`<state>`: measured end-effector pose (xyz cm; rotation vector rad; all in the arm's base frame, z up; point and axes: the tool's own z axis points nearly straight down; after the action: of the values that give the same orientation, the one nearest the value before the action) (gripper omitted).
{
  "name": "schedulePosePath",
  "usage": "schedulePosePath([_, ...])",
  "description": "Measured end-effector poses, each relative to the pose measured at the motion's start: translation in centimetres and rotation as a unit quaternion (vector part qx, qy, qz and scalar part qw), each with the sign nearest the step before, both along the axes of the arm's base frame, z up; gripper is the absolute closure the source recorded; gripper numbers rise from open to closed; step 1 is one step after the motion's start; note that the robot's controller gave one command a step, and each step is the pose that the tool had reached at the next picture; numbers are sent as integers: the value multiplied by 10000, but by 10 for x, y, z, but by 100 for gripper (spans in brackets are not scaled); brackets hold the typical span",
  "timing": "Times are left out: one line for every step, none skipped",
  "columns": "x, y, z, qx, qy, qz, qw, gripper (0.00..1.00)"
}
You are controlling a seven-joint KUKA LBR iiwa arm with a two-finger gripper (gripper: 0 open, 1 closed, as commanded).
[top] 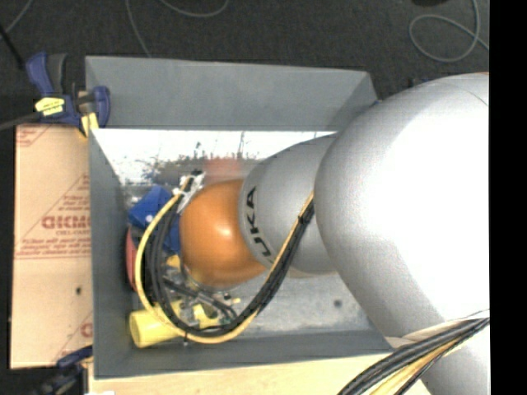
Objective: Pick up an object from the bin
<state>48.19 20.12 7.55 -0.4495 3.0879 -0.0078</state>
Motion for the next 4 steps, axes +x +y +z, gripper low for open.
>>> schedulePosePath([0,0,0,1,0,-3,10000,100])
schedulePosePath([-2,0,6,-4,25,-5,10000,100])
schedulePosePath([-3,0,26,-7,46,-3,10000,100])
schedulePosePath([-2,1,41,1,36,2,10000,100])
